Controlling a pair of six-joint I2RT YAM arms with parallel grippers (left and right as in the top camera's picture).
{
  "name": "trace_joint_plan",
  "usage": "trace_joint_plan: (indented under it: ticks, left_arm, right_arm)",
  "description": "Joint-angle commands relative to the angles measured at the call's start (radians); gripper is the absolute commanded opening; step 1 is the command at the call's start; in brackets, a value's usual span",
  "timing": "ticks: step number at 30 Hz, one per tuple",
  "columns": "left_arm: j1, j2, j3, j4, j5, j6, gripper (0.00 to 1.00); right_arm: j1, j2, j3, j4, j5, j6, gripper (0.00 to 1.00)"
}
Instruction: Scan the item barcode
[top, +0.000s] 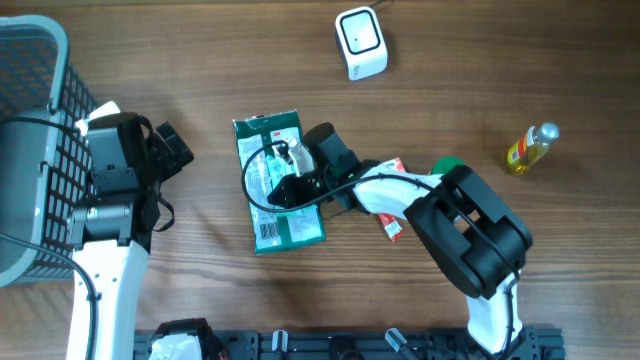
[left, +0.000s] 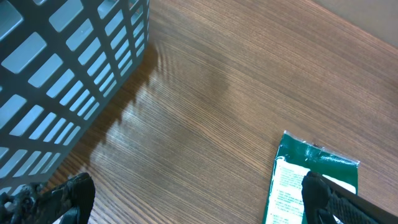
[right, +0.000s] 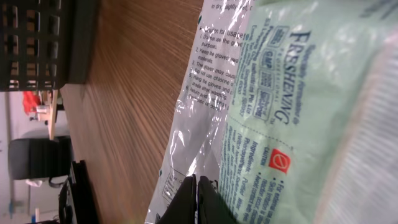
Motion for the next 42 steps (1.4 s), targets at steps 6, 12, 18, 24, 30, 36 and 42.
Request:
trace_joint_plan:
  ticks: [6, 12, 18, 24, 30, 36, 42]
  left_arm:
    - [0.004, -0.003, 0.008, 0.003, -0.013, 0.009, 1.0]
    - [0.004, -0.003, 0.008, 0.003, -0.013, 0.009, 1.0]
    - [0.004, -0.003, 0.008, 0.003, -0.013, 0.009, 1.0]
    - [0.004, -0.003, 0.008, 0.003, -0.013, 0.009, 1.0]
    - [0.004, -0.003, 0.008, 0.003, -0.013, 0.009, 1.0]
    - [0.004, -0.003, 0.008, 0.003, -0.013, 0.009, 1.0]
    - [0.004, -0.003, 0.008, 0.003, -0.013, 0.009, 1.0]
  right_arm:
    - [-0.033, -0.245, -0.006, -0.133, 0.065, -0.025, 0.05]
    - [-0.021, -0.229, -0.079, -0.231, 0.236, -0.029, 0.04]
    - [0.013, -0.084, -0.093, -0.224, 0.306, 0.005, 0.04]
    - [0.012, -0.257, -0.068, -0.247, 0.274, 0.023, 0.09]
    - [0.011, -0.407, -0.068, -0.278, 0.406, -0.053, 0.12]
    - [0.012, -0.36, -0.068, -0.365, 0.544, -0.055, 0.13]
    - [0.012, -0.359, -0.068, -0.358, 0.544, -0.054, 0.14]
